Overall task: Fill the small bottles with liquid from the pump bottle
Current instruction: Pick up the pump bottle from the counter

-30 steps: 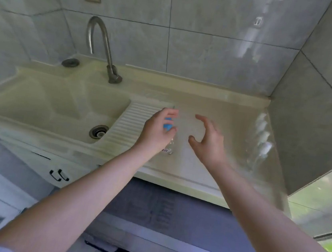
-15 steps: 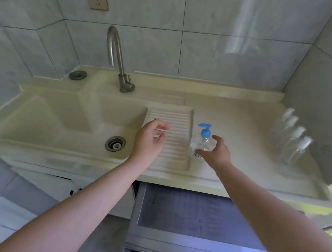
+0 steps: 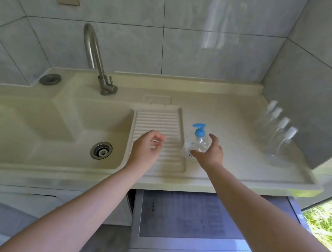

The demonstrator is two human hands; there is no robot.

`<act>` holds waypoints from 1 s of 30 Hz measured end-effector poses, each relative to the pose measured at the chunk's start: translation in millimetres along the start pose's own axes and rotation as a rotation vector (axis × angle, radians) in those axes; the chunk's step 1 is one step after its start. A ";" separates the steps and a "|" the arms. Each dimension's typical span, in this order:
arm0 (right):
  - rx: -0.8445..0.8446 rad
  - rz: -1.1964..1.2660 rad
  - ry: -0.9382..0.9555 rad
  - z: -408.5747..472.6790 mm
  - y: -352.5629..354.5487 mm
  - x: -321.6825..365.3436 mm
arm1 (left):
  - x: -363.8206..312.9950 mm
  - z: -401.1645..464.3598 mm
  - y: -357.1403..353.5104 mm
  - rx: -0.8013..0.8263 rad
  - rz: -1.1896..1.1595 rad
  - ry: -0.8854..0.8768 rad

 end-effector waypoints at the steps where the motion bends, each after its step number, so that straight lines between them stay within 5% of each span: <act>1: 0.009 -0.003 0.014 3.3 -0.1 0.1 | 0.6 0.1 -7.1 0.003 0.001 0.012; 19: 0.045 -0.018 0.286 28.1 -30.6 6.4 | 39.7 30.1 -27.3 0.027 0.115 0.179; 30: 0.046 0.180 0.341 49.4 -82.5 95.0 | 59.0 111.1 1.7 0.093 0.133 0.103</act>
Point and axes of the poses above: each hand's wrist, its own z-axis towards the middle knuckle, its own y-axis out of the back of the hand, x = y × z, the point moved 7 cm from there along z, towards the middle knuckle, and after that the axes turned 2 degrees about -x, right-handed, at the moved point
